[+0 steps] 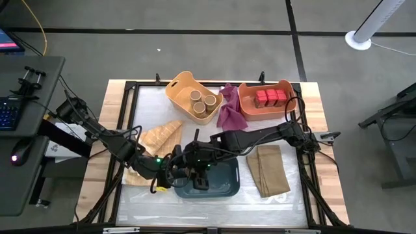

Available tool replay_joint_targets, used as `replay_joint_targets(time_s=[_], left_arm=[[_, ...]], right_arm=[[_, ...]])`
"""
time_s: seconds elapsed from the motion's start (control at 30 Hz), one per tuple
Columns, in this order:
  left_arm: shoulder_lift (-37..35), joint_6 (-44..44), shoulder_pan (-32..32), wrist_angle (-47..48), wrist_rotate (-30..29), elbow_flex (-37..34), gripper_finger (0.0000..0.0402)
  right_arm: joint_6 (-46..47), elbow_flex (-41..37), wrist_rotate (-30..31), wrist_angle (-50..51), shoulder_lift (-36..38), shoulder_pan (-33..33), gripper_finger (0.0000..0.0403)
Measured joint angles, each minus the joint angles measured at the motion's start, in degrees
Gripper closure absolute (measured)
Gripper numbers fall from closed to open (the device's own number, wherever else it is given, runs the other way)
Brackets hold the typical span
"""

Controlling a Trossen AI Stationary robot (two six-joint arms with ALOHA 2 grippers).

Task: Sort spices by type
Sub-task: Put the transparent seasoning bottle into the blue bin

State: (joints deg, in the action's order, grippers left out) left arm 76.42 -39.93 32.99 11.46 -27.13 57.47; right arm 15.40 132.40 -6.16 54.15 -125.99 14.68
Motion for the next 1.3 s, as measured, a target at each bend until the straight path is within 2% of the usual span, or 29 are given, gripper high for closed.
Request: replay_joint_targets(time_s=[0.33,0.57,0.9,1.03,1.2,1.3], left_arm=[[0.1,0.8,0.0,0.4,-0.3,0.0,0.0272],[0.3,5.5,-0.1,6.8,0.6,-0.8,0.0275],[0.4,21.1,-1.3,10.5,1.9,-5.6,0.0278],[3.0,28.0,-3.4,11.7,3.8,-5.9,0.0278],[6.5,34.2,-5.5,11.6,7.7,-5.9,0.0278],[7.9,37.1,-5.7,15.2,8.3,-4.9,0.0277]], right_arm=[[2.3,0.0,0.1,0.8,0.0,0.0,0.0164],[2.1,0.0,0.8,8.0,-0.1,-1.0,0.0163],[0.0,0.1,6.5,23.7,-0.1,-2.0,0.0162],[0.8,0.1,9.1,30.4,-0.1,-1.3,0.0162],[2.7,0.1,9.7,34.2,0.3,1.1,0.0162],[4.8,0.1,12.7,35.9,0.8,2.7,0.0162]])
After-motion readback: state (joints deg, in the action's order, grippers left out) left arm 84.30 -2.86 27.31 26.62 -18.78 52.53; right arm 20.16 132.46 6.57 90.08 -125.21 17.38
